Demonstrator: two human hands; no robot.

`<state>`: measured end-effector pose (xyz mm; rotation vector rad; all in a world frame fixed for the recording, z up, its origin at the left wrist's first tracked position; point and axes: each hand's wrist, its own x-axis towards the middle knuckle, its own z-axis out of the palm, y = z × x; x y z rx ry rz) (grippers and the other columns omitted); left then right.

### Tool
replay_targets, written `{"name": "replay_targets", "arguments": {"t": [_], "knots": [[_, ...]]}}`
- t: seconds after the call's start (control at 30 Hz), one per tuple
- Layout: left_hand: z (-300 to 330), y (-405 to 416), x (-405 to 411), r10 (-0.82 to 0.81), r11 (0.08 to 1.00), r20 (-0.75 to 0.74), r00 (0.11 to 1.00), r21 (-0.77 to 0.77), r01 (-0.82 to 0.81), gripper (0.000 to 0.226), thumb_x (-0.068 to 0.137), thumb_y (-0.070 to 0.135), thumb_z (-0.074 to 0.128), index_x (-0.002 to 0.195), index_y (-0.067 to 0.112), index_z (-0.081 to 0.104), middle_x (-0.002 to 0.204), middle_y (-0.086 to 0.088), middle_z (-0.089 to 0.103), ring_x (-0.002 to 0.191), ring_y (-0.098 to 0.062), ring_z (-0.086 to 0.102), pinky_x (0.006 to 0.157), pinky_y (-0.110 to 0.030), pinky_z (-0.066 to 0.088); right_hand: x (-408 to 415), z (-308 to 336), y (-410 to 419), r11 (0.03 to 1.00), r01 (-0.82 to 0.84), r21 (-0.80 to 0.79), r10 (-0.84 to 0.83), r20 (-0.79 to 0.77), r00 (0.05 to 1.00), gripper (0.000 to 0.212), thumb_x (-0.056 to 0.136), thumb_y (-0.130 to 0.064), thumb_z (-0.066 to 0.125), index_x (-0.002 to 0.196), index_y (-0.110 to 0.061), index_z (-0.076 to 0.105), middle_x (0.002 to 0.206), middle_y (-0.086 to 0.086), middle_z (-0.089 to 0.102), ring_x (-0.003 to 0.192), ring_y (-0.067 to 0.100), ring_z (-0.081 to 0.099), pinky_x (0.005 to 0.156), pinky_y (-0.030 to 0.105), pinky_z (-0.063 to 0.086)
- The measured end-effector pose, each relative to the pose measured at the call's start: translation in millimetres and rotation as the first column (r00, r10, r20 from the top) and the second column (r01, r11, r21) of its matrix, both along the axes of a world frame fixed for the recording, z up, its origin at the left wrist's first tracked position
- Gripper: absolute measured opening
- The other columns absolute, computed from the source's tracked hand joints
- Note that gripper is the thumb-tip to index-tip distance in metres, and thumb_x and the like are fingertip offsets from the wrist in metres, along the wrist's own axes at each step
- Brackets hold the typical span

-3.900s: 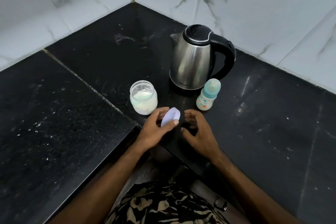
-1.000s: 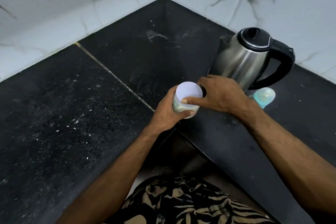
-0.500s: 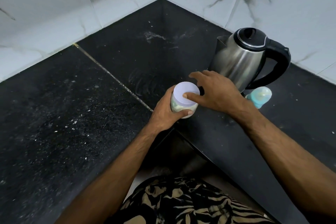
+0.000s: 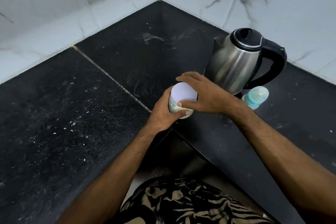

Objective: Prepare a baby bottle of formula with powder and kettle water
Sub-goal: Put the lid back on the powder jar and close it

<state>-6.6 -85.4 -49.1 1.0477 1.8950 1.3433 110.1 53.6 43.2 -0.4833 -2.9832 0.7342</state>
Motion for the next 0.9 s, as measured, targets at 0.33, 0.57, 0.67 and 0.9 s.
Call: {"name": "replay_targets", "arguments": {"t": [0.33, 0.57, 0.67, 0.9], "knots": [[1, -1, 0, -0.007, 1.000, 0.006, 1.000, 0.011, 0.007, 0.085, 0.066, 0.039, 0.087, 0.137, 0.044, 0.039, 0.123, 0.026, 0.056, 0.112, 0.016, 0.050, 0.083, -0.002, 0.043, -8, -10, -6, 0.988, 0.089, 0.125, -0.092, 0.019, 0.996, 0.089, 0.077, -0.065, 0.069, 0.150, -0.027, 0.035, 0.147, 0.002, 0.041, 0.133, 0.024, 0.042, 0.107, 0.039, 0.038], [-1, 0, 0, -0.005, 1.000, 0.012, 1.000, 0.024, 0.004, 0.085, 0.070, 0.034, 0.088, 0.139, 0.039, 0.040, 0.128, 0.026, 0.054, 0.116, 0.016, 0.049, 0.087, -0.002, 0.041, -7, -7, 0, 0.994, 0.060, -0.096, -0.057, 0.032, 0.998, 0.077, 0.081, -0.041, 0.075, 0.148, -0.027, 0.039, 0.142, -0.001, 0.046, 0.130, 0.021, 0.045, 0.106, 0.037, 0.042], [-1, 0, 0, -0.012, 1.000, 0.014, 1.000, 0.026, 0.011, 0.085, 0.069, 0.037, 0.088, 0.139, 0.040, 0.040, 0.128, 0.024, 0.056, 0.116, 0.012, 0.051, 0.087, -0.004, 0.043, -6, -12, -11, 0.962, 0.213, 0.173, -0.209, -0.038, 0.977, 0.081, 0.077, -0.068, 0.067, 0.142, -0.024, 0.047, 0.134, 0.002, 0.052, 0.120, 0.023, 0.052, 0.100, 0.041, 0.045], [0, -1, -1, -0.008, 0.999, -0.016, 1.000, 0.032, 0.009, 0.085, 0.072, 0.035, 0.087, 0.142, 0.034, 0.039, 0.130, 0.026, 0.052, 0.117, 0.018, 0.047, 0.088, -0.001, 0.039, 0, -7, 5, 0.971, -0.043, -0.235, 0.065, 0.084, 0.994, 0.093, 0.079, -0.026, 0.079, 0.155, -0.030, 0.024, 0.158, -0.004, 0.029, 0.144, 0.018, 0.029, 0.116, 0.038, 0.032]]}}
